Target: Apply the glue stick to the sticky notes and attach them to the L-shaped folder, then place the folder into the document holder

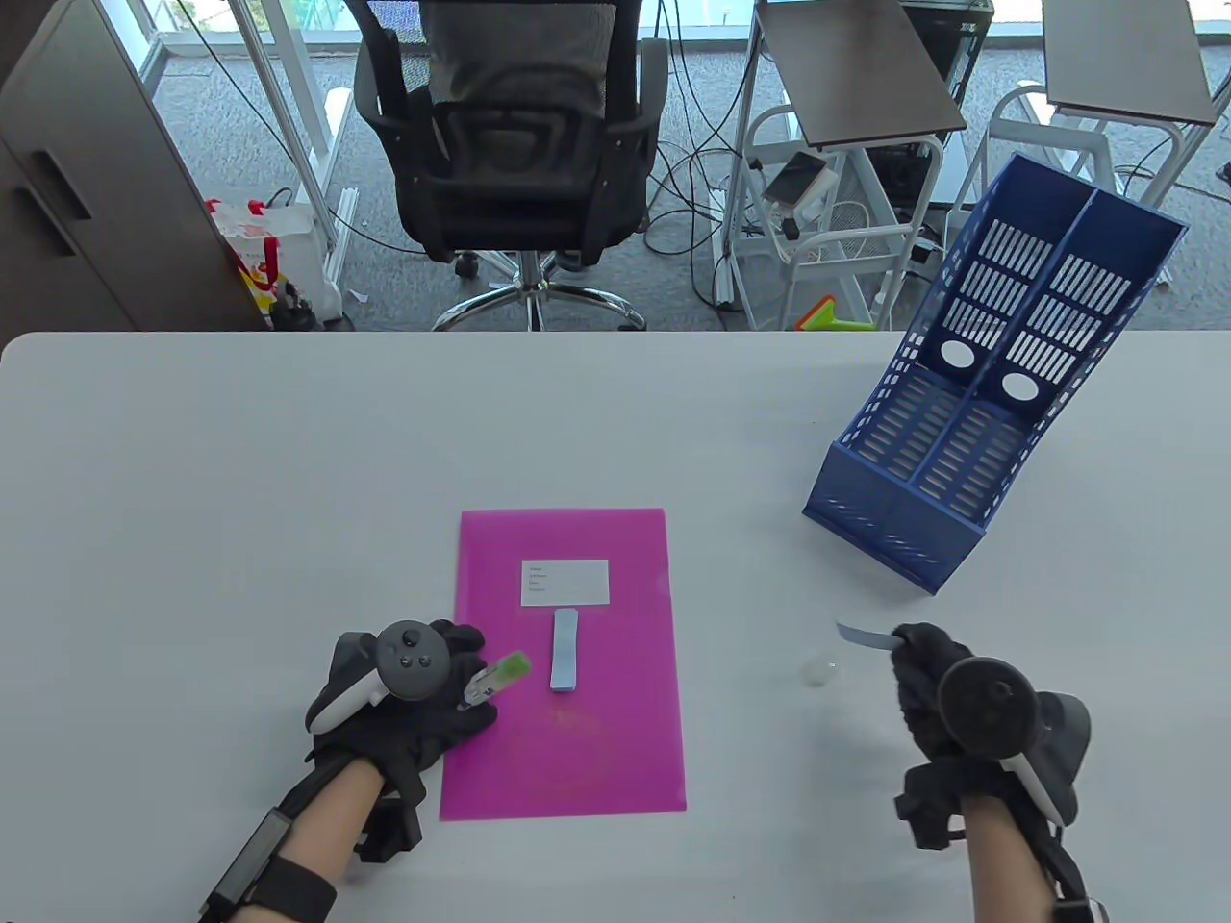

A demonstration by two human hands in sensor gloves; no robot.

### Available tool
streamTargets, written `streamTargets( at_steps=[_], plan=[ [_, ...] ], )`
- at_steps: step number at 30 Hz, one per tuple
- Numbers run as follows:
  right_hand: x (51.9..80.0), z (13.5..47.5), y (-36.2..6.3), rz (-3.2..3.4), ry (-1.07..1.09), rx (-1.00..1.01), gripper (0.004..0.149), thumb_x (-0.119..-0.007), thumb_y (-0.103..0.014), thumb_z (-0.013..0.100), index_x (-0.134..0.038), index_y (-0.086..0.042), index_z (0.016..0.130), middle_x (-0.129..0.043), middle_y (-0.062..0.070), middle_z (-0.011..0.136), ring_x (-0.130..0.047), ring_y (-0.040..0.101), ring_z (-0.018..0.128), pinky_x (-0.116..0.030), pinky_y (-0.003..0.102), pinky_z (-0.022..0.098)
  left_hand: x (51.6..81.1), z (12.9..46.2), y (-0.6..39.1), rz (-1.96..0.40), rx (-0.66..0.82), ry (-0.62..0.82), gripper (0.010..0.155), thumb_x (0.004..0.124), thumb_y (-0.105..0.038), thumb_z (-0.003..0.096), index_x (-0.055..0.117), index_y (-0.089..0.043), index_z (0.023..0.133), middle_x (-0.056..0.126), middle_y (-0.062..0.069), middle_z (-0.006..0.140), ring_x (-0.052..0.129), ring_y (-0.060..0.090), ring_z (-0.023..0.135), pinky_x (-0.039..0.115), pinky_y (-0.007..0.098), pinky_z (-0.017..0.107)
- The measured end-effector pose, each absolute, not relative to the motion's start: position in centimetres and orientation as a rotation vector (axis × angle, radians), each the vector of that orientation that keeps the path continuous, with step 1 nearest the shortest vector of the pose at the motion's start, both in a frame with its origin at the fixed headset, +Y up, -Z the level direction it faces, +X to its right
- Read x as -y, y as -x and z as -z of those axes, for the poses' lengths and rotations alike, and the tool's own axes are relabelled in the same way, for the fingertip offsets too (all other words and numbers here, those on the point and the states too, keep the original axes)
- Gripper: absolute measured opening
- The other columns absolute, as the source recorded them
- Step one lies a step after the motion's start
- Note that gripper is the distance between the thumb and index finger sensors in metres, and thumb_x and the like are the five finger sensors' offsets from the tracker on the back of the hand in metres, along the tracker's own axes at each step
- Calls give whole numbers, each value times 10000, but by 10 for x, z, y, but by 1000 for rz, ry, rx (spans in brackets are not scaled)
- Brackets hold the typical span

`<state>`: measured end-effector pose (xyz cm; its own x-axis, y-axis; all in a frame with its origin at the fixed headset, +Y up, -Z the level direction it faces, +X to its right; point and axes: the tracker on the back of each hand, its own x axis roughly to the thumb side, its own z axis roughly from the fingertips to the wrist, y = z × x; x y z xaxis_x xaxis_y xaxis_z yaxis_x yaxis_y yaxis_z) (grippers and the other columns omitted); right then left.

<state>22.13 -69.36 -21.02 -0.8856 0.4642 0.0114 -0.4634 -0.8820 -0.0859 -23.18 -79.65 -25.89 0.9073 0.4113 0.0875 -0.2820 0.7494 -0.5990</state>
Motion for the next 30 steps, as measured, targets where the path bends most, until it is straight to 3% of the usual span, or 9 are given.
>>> streamTargets(
  at_steps=[6,9,12,20,27,30],
  plan=[
    [722,222,-97,-2340,-259,-372,325,-708,-271,573,-825,-85,814,-961,44,435,-912,82,251,-841,339,330,796,259,233,-384,222,619,515,667,-491,527,408,-355,952,118,-222,1128,35,93,1101,-12,416,776],
    [740,221,-49,-2241,-356,-686,334,-688,-256,586,-797,-57,830,-946,40,444,-903,83,257,-836,342,334,796,259,233,-387,223,622,515,667,-491,527,409,-355,951,118,-224,1128,32,90,1101,-13,415,775],
    [757,226,-23,-2303,-387,-832,335,-688,-260,582,-805,-52,817,-944,21,418,-898,69,231,-840,328,314,796,259,233,-388,224,623,516,667,-491,528,408,-355,953,117,-223,1128,32,92,1101,-13,414,775],
    [767,251,-32,-2483,-192,-840,317,-694,-267,578,-834,-40,750,-915,-15,332,-859,60,162,-832,315,265,796,260,234,-391,226,630,516,668,-493,528,409,-357,953,117,-226,1127,30,87,1100,-14,411,773],
    [768,256,-29,-2603,-202,-817,310,-701,-276,576,-847,-43,718,-901,-26,309,-846,62,147,-830,316,257,792,262,233,-379,231,648,517,675,-489,528,425,-348,958,132,-214,1136,48,100,1107,26,425,784],
    [769,255,-26,-2643,-215,-791,309,-694,-288,576,-847,-50,701,-894,-36,303,-844,60,144,-831,315,254,780,262,234,-328,236,561,529,676,-484,524,455,-285,962,73,-72,1145,114,236,1122,143,483,829]
  ],
)
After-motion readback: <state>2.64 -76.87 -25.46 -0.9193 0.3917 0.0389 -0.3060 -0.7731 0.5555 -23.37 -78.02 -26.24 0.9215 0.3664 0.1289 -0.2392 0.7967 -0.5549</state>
